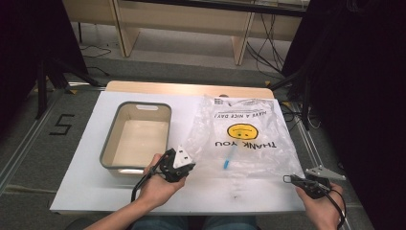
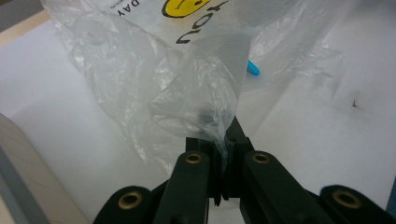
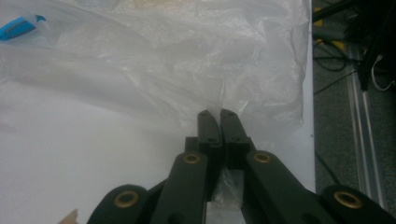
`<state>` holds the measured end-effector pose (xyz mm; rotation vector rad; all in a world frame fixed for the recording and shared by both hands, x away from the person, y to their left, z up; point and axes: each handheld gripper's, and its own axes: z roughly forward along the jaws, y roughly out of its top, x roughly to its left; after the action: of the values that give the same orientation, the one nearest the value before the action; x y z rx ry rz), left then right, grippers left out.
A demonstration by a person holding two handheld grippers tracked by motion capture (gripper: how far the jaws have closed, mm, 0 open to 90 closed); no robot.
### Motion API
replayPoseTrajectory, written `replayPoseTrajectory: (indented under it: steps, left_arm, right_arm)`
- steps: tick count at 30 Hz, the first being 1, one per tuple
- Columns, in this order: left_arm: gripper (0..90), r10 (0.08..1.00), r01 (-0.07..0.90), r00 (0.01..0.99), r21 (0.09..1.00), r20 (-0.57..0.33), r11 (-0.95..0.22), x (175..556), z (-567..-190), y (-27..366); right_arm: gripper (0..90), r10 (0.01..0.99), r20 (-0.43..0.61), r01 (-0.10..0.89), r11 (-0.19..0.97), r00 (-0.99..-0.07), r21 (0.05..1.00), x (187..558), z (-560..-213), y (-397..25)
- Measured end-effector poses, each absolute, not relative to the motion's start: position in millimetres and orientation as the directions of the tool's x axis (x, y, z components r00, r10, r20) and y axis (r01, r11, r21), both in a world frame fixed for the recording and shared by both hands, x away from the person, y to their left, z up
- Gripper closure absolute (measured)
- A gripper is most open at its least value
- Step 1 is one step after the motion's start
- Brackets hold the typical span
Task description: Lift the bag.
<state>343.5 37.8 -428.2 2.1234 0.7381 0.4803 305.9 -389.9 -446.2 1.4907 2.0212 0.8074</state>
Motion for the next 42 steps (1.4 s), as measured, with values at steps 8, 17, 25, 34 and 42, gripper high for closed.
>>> replayPoseTrajectory:
  steps: [8, 17, 25, 34, 42]
  left_arm:
    - [89.4, 0.670, 0.320, 0.736, 0.825, 0.093, -0.466, 347, -419, 45]
    - [89.4, 0.678, 0.283, 0.727, 0.851, 0.110, -0.442, 348, -406, 46]
    - [89.4, 0.683, 0.254, 0.720, 0.871, 0.120, -0.421, 351, -393, 48]
    - [89.4, 0.694, 0.231, 0.709, 0.887, 0.128, -0.399, 354, -383, 51]
    - [89.4, 0.700, 0.217, 0.703, 0.897, 0.129, -0.384, 354, -376, 51]
  right_arm:
    - [89.6, 0.963, -0.071, 0.618, 0.222, -0.260, 0.754, 306, -439, -389]
    - [89.6, 0.965, -0.095, 0.571, 0.222, -0.244, 0.790, 306, -428, -386]
    - [89.7, 0.966, -0.117, 0.521, 0.223, -0.229, 0.824, 307, -418, -384]
    - [89.7, 0.970, -0.128, 0.480, 0.215, -0.206, 0.850, 306, -411, -383]
    - [89.6, 0.971, -0.135, 0.452, 0.211, -0.195, 0.867, 306, -407, -382]
